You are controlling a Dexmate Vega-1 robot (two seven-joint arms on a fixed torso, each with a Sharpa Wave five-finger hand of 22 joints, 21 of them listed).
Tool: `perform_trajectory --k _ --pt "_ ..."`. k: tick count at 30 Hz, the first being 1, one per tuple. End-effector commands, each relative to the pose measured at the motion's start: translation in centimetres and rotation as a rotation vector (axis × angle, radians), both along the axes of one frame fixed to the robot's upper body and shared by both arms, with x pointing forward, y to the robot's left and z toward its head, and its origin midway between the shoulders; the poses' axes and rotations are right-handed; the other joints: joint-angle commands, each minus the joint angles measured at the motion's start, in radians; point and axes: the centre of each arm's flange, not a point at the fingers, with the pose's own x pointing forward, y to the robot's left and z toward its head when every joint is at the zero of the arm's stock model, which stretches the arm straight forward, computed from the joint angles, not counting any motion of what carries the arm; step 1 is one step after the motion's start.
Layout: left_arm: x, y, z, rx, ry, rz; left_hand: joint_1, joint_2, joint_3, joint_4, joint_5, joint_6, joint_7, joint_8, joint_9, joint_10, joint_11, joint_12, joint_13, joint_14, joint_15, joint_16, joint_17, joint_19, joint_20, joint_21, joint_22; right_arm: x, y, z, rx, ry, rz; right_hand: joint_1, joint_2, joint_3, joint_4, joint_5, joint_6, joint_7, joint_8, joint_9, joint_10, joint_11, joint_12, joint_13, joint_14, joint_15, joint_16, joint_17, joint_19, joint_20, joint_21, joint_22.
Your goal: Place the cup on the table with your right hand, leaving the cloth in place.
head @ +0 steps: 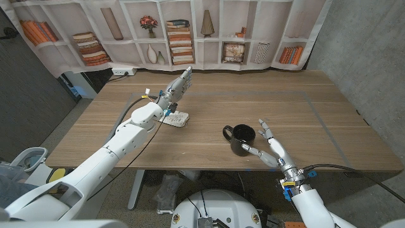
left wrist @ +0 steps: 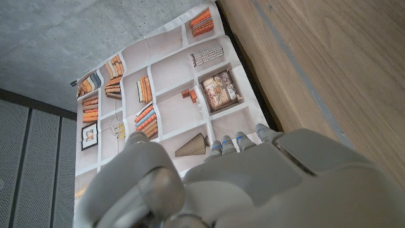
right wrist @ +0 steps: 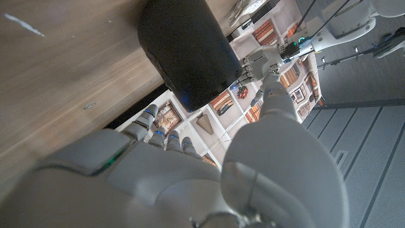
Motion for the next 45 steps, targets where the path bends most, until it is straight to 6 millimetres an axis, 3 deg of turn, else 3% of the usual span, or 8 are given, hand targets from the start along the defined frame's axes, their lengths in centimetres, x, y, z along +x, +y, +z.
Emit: perform_trajectory --k 1,24,45 --pt "0.2 -0.1 0.0 0.002 0.007 0.001 0.011 0.002 -0.003 0.003 -0.006 -0.016 0.004 0.002 0.003 -0.028 -0.002 -0.002 0.003 -0.077 0.005 0.001 0.005 -0.124 -0.048 -0.002 0.003 0.4 0.5 0.1 -0.033 -0.020 -0.049 0.006 -0.002 -0.010 -0.001 0.009 -0.039 -0.004 -0.002 0.006 -0.010 -0.006 0.001 0.001 -0.007 0.007 0.000 0.002 0.002 0.011 -0.002 0.002" --pt "0.9 0.3 -0.1 -0.007 0.017 0.002 0.013 0.005 -0.007 0.003 -0.007 -0.014 0.003 0.002 0.003 -0.028 -0.002 -0.001 0.003 -0.078 0.005 0.000 0.005 -0.124 -0.047 -0.003 0.003 1.2 1.4 0.8 -0.098 -0.003 -0.061 0.001 0.001 -0.021 0.009 0.015 -0.062 -0.015 0.002 0.006 -0.048 0.004 0.000 0.002 -0.008 0.019 0.005 0.003 0.016 0.031 -0.005 0.002" --pt "0.8 0.0 -0.5 -0.011 0.026 0.007 0.014 0.007 -0.010 0.003 -0.008 -0.014 0.002 0.002 0.003 -0.027 -0.001 -0.001 0.003 -0.078 0.004 0.001 0.005 -0.125 -0.045 -0.004 0.003 2.1 1.7 0.7 -0.097 0.022 -0.054 -0.006 0.004 -0.029 0.017 0.018 -0.059 -0.024 0.009 0.007 -0.043 0.005 0.010 0.003 0.000 0.022 0.010 0.004 0.027 0.045 -0.006 0.003"
